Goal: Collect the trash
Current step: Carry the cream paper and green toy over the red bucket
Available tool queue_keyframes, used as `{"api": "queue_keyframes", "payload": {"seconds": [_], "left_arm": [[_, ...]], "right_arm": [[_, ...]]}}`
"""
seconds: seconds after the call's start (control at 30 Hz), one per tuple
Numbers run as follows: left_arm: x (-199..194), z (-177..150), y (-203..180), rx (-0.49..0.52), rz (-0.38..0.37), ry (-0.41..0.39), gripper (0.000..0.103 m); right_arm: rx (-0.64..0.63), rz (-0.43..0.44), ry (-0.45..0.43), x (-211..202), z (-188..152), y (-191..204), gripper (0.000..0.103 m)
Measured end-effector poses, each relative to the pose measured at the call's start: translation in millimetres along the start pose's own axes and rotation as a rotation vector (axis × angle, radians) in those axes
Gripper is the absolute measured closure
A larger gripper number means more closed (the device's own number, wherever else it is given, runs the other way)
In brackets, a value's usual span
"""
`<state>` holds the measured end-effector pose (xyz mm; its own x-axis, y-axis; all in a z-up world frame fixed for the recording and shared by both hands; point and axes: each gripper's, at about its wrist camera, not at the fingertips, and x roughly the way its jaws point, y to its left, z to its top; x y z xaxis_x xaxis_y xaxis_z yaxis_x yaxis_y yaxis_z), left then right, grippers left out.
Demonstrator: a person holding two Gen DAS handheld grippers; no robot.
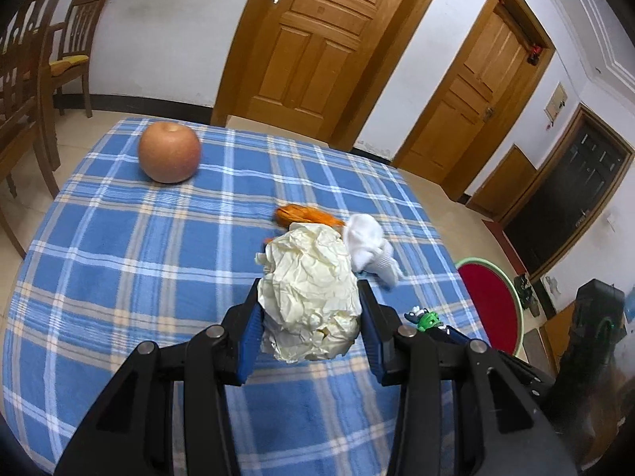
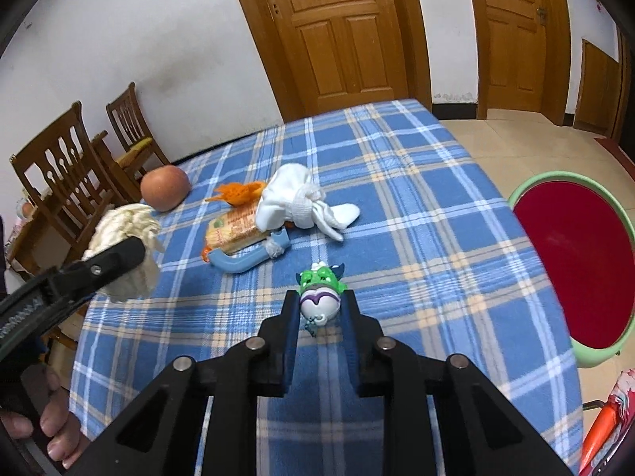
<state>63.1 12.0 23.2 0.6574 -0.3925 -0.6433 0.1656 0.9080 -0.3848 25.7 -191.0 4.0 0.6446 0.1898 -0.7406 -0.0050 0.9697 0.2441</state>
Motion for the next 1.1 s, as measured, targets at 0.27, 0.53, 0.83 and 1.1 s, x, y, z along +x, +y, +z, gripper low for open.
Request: {"api": "queue_keyframes", "payload": {"seconds": [0.27, 0.53, 0.83, 1.1], "left_arm": [[-1, -2, -26, 0.036, -0.043, 0.030, 0.059], [2, 0, -56, 0.086, -0.078, 0.051, 0.059], [12, 0, -96, 0.150, -0.105, 0.064, 0.059], [30, -5, -134, 0.222, -0.124, 0.093, 0.059]], "right_arm": [[0.038, 0.003, -0.060, -30, -2, -18, 0.080], [0.082, -0.001, -0.112, -49, 1, -43, 0.080], [0.144, -0.028, -0.156, -67, 0, -80, 0.080], [0.204, -0.066, -0.195, -83, -4, -115, 0.080]]}}
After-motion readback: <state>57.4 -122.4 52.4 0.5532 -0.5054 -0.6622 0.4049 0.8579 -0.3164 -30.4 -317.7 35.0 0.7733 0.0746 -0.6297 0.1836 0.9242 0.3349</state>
